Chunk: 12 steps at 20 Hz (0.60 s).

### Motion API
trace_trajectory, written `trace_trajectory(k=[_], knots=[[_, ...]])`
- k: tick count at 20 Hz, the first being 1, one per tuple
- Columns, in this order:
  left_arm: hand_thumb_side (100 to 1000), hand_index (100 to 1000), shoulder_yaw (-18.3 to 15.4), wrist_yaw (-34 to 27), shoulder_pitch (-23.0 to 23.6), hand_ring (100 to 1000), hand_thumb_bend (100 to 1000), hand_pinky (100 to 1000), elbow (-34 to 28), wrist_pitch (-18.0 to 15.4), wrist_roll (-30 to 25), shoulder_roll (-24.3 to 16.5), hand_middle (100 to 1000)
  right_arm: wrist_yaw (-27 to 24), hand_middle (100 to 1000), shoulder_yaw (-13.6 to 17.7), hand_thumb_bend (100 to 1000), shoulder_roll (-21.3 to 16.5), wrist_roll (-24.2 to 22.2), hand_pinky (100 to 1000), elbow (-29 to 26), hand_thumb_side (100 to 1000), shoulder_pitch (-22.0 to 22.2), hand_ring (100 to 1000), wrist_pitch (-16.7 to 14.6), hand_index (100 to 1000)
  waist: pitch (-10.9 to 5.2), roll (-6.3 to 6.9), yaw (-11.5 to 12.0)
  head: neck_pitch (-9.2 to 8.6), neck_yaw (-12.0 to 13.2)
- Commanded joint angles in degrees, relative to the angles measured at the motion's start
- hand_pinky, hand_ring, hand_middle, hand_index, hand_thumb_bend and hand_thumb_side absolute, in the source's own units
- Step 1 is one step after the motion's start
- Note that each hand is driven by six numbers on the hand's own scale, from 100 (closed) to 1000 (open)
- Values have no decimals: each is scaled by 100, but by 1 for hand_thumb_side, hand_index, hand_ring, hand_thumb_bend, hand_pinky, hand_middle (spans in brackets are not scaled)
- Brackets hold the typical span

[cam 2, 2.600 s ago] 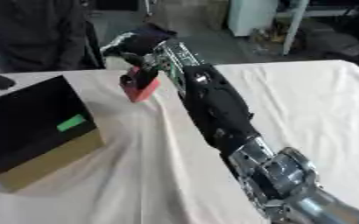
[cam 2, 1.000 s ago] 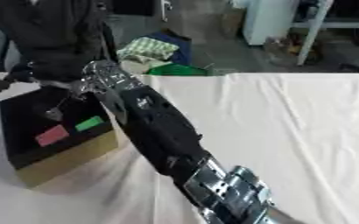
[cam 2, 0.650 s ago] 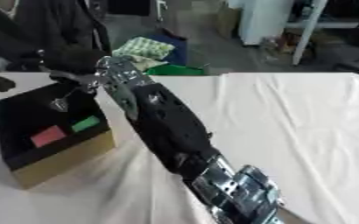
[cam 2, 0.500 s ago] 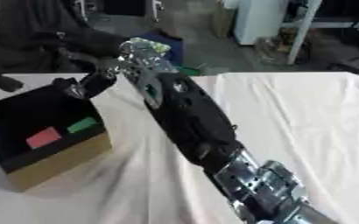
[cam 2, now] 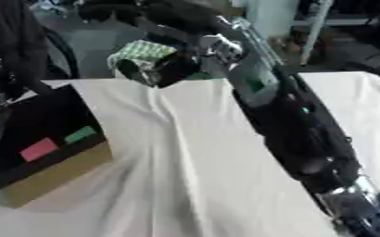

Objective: Pick up objects on the table and place them in the box.

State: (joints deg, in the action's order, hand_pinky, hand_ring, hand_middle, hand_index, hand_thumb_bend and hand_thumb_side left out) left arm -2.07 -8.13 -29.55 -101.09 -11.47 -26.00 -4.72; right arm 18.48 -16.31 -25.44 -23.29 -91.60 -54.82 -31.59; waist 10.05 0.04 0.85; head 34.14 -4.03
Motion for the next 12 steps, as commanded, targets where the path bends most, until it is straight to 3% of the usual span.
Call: trace_trajectory(k=[1,3,6,12], knots=[[705,880,-73,138,-28,608,100,690,-29,-59,56,-134,621,-813,828,202,100,-320,213,830,-721,347,310,770,391,1000,-51,34,-101,-72,248],[711,879,-86,214,9,616,100,693,-10,-103,65,-151,628,-1214,796,325,100,-329,374,817,-1013,419,770,742,601,1000,-9,77,-244,-76,367],[714,885,-100,269,42,622,100,697,17,-157,79,-167,635,-1622,764,470,100,-233,456,803,-1341,437,1398,715,847,1000,44,126,-429,-67,488],[722,885,-129,304,129,623,100,704,77,-275,88,-193,637,-2192,633,723,100,332,571,754,-1561,470,2405,598,1216,987,93,235,-731,-5,762]])
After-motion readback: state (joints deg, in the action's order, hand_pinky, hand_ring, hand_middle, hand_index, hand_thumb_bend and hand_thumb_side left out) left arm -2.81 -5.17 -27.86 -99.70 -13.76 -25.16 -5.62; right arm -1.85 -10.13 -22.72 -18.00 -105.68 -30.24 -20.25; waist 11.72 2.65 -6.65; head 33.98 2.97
